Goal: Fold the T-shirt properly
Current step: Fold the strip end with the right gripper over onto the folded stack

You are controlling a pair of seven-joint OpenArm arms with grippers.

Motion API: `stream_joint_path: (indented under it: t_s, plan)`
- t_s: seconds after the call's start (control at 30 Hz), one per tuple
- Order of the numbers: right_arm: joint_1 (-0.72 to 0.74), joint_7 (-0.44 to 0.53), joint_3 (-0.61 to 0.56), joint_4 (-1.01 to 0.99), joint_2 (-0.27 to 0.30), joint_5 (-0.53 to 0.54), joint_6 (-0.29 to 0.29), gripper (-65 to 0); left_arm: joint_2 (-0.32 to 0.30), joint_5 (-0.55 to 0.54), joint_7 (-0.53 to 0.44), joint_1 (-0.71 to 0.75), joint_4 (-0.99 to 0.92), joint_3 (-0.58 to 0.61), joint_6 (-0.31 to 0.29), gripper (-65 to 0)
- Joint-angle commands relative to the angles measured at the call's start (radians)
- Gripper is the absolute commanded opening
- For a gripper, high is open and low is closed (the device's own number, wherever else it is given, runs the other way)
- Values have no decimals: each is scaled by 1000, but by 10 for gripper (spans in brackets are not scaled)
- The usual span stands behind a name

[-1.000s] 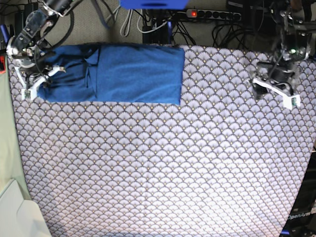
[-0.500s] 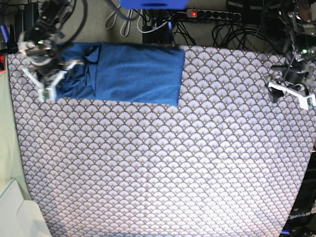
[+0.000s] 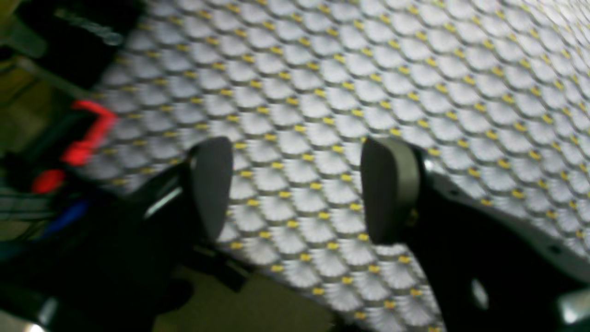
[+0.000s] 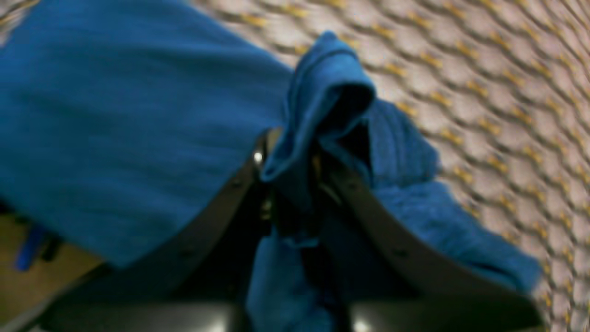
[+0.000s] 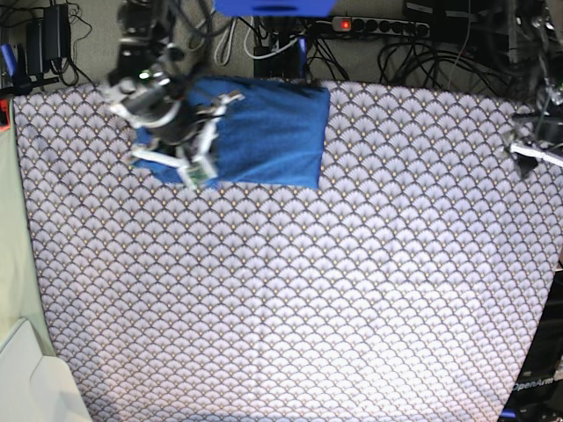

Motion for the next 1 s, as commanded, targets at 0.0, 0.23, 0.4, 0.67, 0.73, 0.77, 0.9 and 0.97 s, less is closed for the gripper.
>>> stream_joint_path:
  t_s: [0.0, 0.23, 0.4, 0.67, 0.73, 0.77, 0.9, 0.97]
  plan:
    - [6, 29, -33, 17, -2, 16, -57, -648, -18, -6, -20, 5, 18, -30, -44, -224]
    - [11, 33, -151, 11, -2, 179, -360, -649, -15, -4, 57, -5, 8, -179, -197, -224]
    - [22, 90, -221, -6, -2, 298, -511, -649, -16, -4, 60, -5, 8, -227, -223, -224]
    - [20, 136, -237, -102, -2, 332, -524, -650, -16, -4, 60, 4, 8, -256, -236, -224]
    - [12, 147, -250, -110, -2, 332, -525, -649, -16, 6, 60, 4, 8, -256, -260, -224]
    - [6, 150, -262, -114, -2, 332, -527, -649, -15, 22, 60, 4, 8, -256, -270, -224]
    - [0, 187, -299, -127, -2, 332, -528, -645, -4, 97, 60, -5, 8, -248, -297, -224]
    - [0, 201, -303, -144, -2, 332, -530, -640, 7, 115, 59, -5, 9, -250, -314, -224]
